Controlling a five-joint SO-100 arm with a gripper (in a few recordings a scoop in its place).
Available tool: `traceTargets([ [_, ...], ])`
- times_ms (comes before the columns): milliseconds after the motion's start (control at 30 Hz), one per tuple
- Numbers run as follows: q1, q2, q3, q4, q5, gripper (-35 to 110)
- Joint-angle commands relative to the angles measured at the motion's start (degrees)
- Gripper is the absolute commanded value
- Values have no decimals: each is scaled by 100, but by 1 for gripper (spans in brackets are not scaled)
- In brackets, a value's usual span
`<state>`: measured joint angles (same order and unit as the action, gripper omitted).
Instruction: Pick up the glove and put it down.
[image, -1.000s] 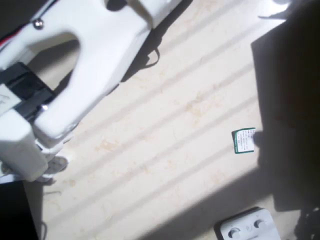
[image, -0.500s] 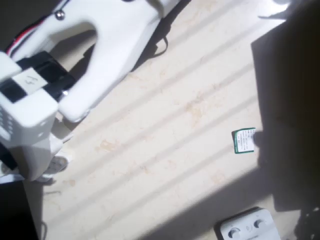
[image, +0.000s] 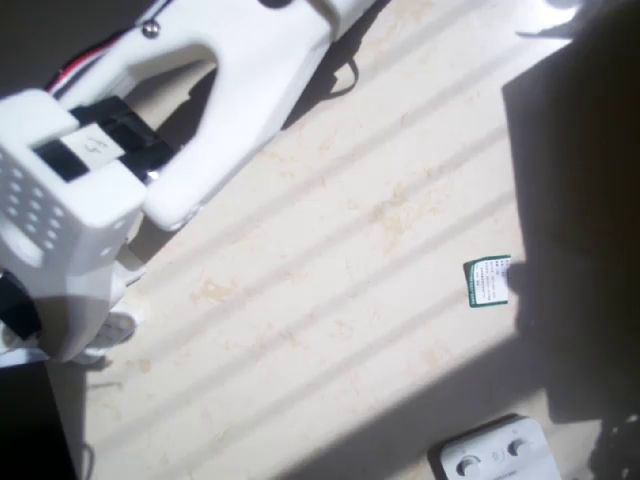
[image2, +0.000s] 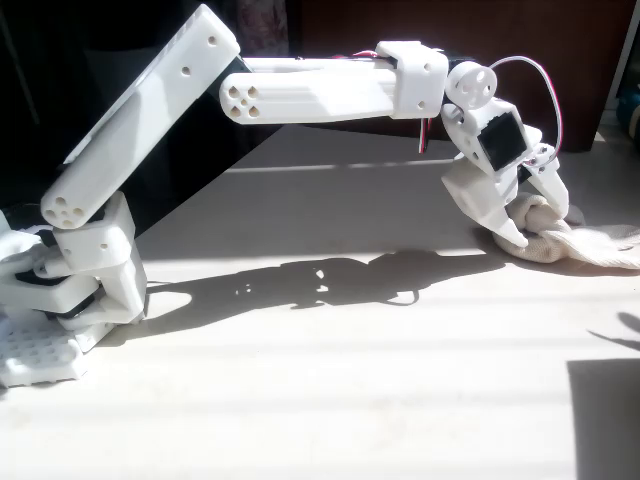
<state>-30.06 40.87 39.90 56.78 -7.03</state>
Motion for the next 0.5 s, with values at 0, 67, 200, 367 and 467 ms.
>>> traceTargets([
  [0, -97, 62, -255, -62, -9, 19],
  [67, -97, 62, -255, -62, -9, 19],
  [200, -97, 70, -255, -62, -9, 19],
  [367, -105, 123, -255, 26, -9, 19],
  [467, -114, 123, -246, 62, -9, 19],
])
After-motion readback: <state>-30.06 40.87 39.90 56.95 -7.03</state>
